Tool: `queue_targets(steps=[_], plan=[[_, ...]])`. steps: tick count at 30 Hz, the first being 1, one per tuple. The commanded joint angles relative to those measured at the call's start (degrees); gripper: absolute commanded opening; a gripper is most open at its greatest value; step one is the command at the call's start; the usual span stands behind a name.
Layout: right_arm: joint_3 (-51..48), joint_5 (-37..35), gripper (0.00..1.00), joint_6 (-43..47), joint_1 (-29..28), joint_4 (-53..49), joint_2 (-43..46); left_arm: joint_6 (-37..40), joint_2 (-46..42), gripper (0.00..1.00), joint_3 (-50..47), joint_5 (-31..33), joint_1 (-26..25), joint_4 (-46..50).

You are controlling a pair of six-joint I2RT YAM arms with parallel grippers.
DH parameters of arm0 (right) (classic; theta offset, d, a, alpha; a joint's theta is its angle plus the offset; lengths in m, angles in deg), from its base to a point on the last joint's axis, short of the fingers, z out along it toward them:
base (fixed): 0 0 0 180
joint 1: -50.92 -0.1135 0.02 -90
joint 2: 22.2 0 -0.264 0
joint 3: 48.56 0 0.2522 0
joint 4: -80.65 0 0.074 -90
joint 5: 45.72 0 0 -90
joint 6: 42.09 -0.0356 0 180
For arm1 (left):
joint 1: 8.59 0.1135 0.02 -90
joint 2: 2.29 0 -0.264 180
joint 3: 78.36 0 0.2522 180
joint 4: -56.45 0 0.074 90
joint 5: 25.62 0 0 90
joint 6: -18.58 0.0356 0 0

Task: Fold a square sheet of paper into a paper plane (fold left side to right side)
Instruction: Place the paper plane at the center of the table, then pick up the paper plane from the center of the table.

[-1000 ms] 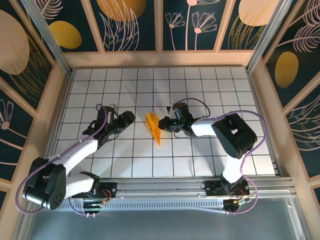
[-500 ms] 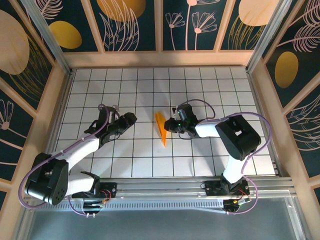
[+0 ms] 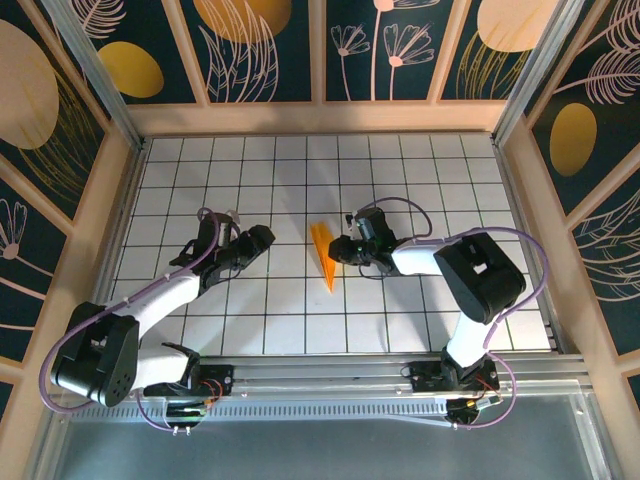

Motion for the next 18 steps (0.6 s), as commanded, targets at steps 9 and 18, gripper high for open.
queue_targets(steps=[9,18], plan=[[2.41,-7.32,0.31,4.57,0.04,-11.82,7.39,1.17,0.31,0.67,1.48,-0.35,0.34,-0.08],[13.47,-10.16,0.43,10.89,-4.63,-33.59,8.63,2.57,-2.16,0.71,1.82,4.52,0.38,1.87]])
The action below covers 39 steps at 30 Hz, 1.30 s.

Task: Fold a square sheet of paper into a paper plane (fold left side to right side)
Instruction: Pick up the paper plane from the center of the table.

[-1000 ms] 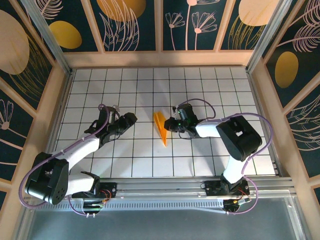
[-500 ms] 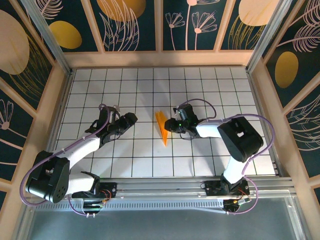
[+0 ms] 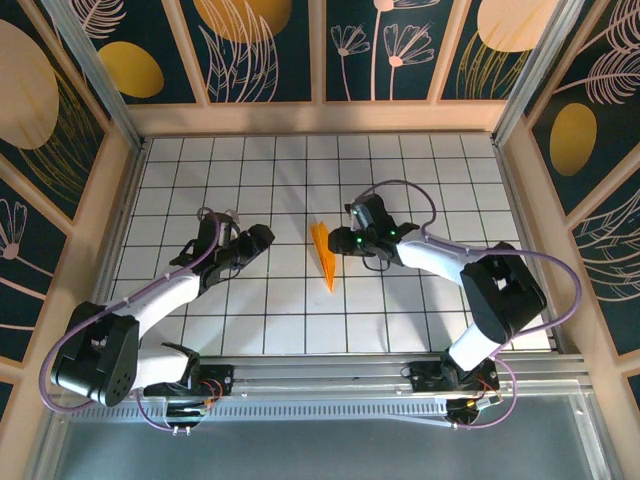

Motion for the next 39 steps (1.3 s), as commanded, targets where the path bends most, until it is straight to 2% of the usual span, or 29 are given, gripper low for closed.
queue_targets(steps=[1,11,21,34,39], plan=[[4.21,-1.53,0.43,3.16,-1.9,-11.45,-0.97,1.34,-2.03,0.72,1.73,2.77,0.38,1.43],[11.47,-2.54,0.47,5.45,-4.76,-16.17,-9.45,2.56,-3.88,0.78,1.63,4.07,0.39,2.49],[12.75,-2.85,0.46,5.63,-5.39,-16.21,-12.37,2.58,-3.43,0.78,1.57,3.8,0.38,2.64],[12.58,-4.3,0.22,5.41,-5.44,-16.97,-13.04,2.57,-3.58,0.79,1.41,3.63,0.38,2.93],[12.76,-4.56,0.21,5.14,-5.62,-16.97,-13.7,2.56,-3.59,0.79,1.44,3.69,0.38,2.93]])
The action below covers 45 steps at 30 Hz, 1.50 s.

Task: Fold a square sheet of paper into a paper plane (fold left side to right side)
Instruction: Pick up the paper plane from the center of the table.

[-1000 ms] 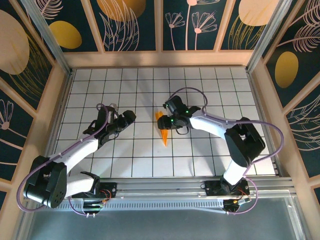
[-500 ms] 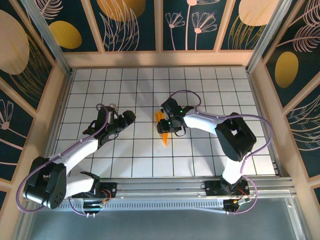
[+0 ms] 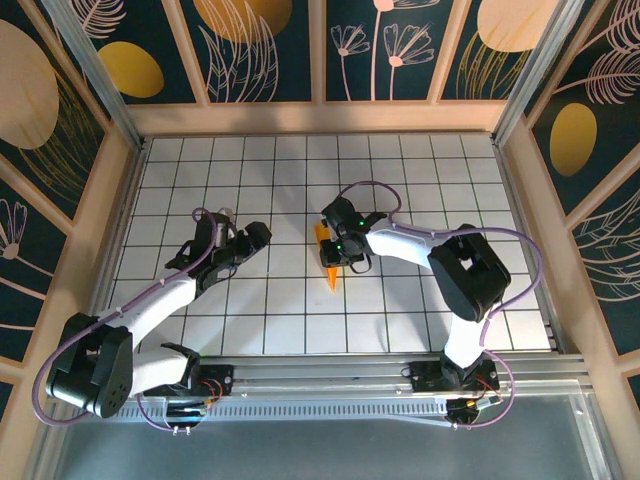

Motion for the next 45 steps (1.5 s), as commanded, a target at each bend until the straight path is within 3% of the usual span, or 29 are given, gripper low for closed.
queue_targets(steps=[1,15,26,33,45], plan=[[1.74,-1.44,0.21,-0.36,-0.74,-1.43,-1.61,1.02,-0.57,0.79,1.34,0.24,0.34,0.79],[1.52,-2.9,0.19,-2.21,-1.8,-1.03,-4.46,0.95,-0.98,0.79,1.15,0.33,0.39,1.13],[2.76,-6.44,0.06,-5.22,-1.64,-3.22,-1.98,1.61,-3.58,0.79,1.98,2.64,0.39,3.22],[8.79,-8.15,0.03,-8.93,1.56,-6.43,-1.18,5.87,-7.27,0.8,3.94,6.7,0.34,5.62],[29.28,-14.47,0.0,-8.96,5.4,-16.99,-15.14,15.08,-11.47,0.84,4.59,11.11,0.39,9.6]])
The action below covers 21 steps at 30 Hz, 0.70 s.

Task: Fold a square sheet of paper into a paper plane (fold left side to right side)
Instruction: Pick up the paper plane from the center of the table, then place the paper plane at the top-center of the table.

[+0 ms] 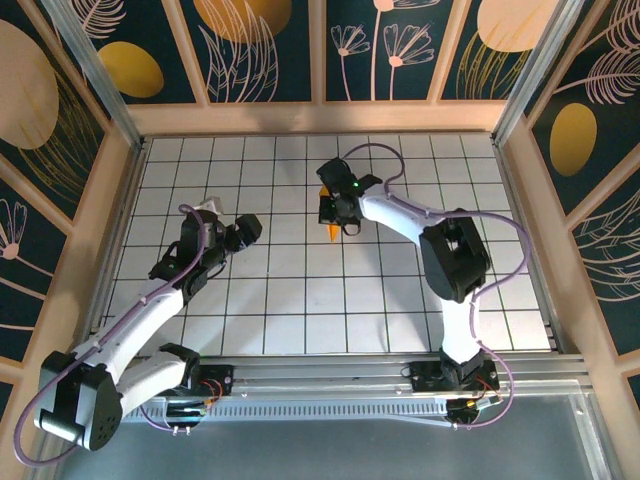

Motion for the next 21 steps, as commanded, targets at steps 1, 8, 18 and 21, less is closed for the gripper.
queue_targets(steps=[1,8,18,21], plan=[[5.82,-3.38,0.0,0.3,0.47,-7.14,-4.84,4.03,-1.3,0.84,1.64,2.06,0.35,2.96],[19.05,-4.33,0.0,2.35,0.78,-14.93,-14.4,5.58,-2.28,0.84,0.47,1.92,0.33,4.49],[22.34,-2.42,0.0,2.62,1.11,-16.53,-19.34,5.92,-2.56,0.84,-0.05,1.89,0.39,5.04],[22.41,-2.57,0.0,2.88,1.15,-16.88,-19.89,6.11,-2.16,0.84,0.07,1.66,0.36,5.03]])
